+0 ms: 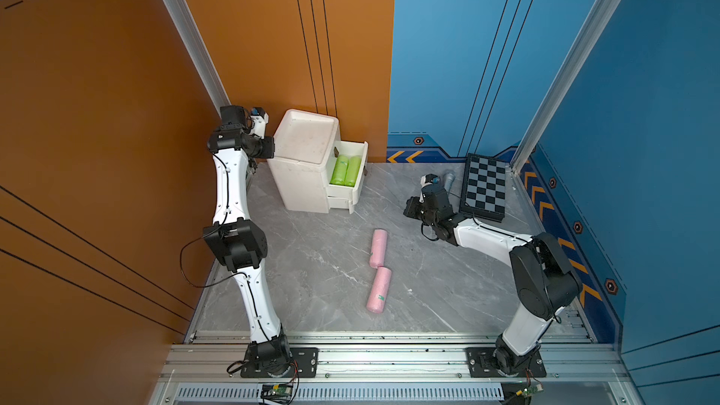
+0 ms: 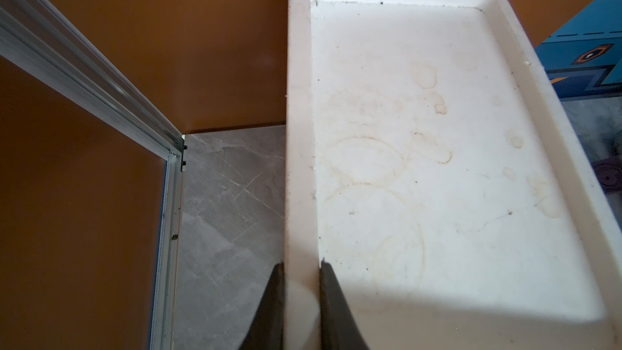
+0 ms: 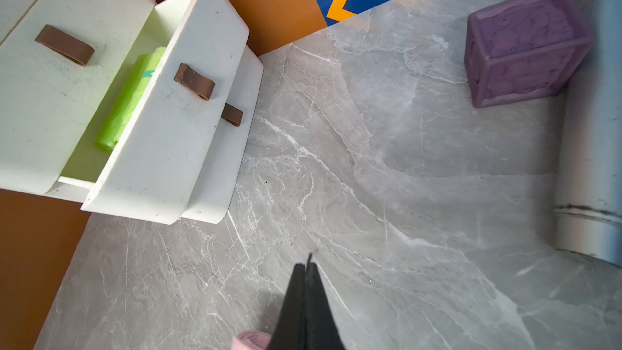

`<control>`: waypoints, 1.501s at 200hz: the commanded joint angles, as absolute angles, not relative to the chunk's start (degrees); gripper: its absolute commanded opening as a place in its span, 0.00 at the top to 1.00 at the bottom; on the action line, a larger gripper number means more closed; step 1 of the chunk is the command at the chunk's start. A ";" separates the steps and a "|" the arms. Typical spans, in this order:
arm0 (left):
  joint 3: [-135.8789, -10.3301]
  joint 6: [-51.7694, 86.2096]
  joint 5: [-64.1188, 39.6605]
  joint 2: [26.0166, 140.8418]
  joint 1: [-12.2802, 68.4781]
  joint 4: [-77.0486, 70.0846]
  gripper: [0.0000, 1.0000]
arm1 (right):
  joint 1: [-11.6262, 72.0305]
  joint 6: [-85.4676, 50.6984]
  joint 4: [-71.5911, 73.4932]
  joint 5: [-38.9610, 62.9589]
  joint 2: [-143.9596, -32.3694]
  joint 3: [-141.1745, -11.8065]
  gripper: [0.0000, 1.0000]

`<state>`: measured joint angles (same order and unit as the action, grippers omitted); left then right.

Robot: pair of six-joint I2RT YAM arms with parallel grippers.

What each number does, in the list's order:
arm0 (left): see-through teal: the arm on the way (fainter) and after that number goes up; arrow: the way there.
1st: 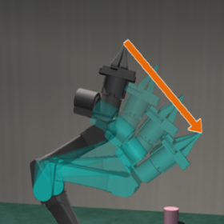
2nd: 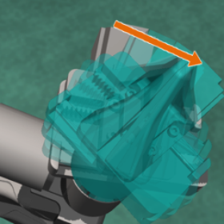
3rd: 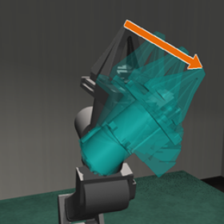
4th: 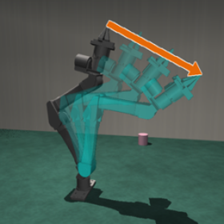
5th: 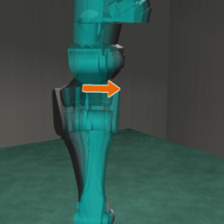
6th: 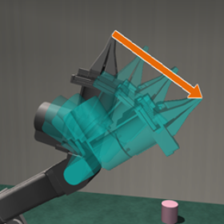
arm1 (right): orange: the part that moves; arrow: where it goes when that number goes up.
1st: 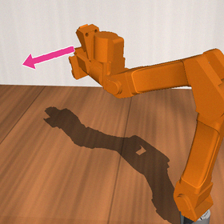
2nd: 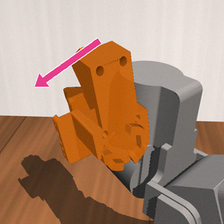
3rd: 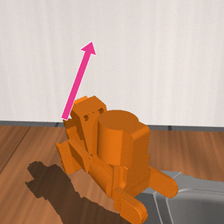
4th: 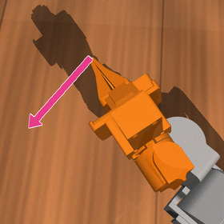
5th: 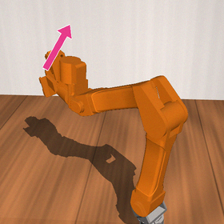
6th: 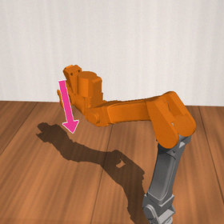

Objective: Sort the rolls of trash bags by color and place them into the drawer
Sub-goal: Move the storage box to the center of the board, then close the drawer of the storage box.

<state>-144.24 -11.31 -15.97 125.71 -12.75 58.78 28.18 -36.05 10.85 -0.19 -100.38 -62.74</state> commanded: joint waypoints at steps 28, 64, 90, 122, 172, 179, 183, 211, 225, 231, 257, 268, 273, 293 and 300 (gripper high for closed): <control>-139.62 -11.49 -24.07 118.18 -11.21 78.70 1.00 | 28.83 -36.58 9.43 0.09 -99.87 -64.25 1.00; -136.69 -14.99 -19.48 113.25 -11.01 84.85 1.00 | 29.33 -36.51 9.57 0.83 -100.09 -64.97 1.00; -130.70 -18.54 -18.19 107.58 -12.30 85.16 1.00 | 29.62 -36.63 9.56 1.48 -100.33 -65.47 1.00; -126.87 -23.51 -22.11 102.01 -14.73 84.64 1.00 | 30.27 -36.64 9.31 2.75 -101.21 -66.52 1.00; -131.56 -24.35 -26.71 106.27 -15.31 84.54 1.00 | 32.98 -37.77 9.88 3.96 -104.09 -68.62 1.00; -131.57 -24.27 -27.36 106.64 -15.29 84.54 1.00 | 33.41 -38.15 10.16 4.00 -104.40 -68.74 1.00; -131.62 -24.26 -27.38 106.82 -15.26 84.48 1.00 | 33.63 -38.30 10.19 3.96 -104.59 -68.79 1.00; -131.56 -23.83 -25.59 108.06 -14.88 84.46 1.00 | 35.43 -39.16 10.62 3.63 -105.33 -68.32 1.00; -132.23 -23.73 -25.57 108.95 -14.74 84.40 1.00 | 36.27 -39.28 10.55 3.77 -105.60 -68.12 1.00; -132.72 -23.57 -25.67 109.41 -14.55 84.44 1.00 | 36.72 -39.26 10.56 3.88 -105.70 -68.05 1.00; -133.77 -23.30 -26.36 110.38 -13.54 84.51 1.00 | 38.60 -39.51 10.80 3.78 -106.43 -68.51 1.00; -133.48 -23.38 -26.46 110.37 -12.92 84.46 1.00 | 39.64 -39.70 10.81 4.20 -107.19 -69.26 1.00; -133.27 -23.46 -26.34 110.28 -12.63 84.46 1.00 | 39.81 -39.80 10.81 4.49 -107.69 -69.65 1.00; -132.52 -23.54 -26.66 109.57 -12.22 84.46 1.00 | 42.91 -41.19 11.56 5.20 -109.84 -71.26 1.00; -132.05 -23.55 -27.23 109.15 -12.11 84.34 1.00 | 43.46 -41.85 12.33 5.56 -110.62 -71.73 1.00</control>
<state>-131.87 -24.01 -18.61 109.86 -14.44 84.82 40.27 -39.40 9.58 2.63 -107.42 -68.75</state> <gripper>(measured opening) 0.165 0.044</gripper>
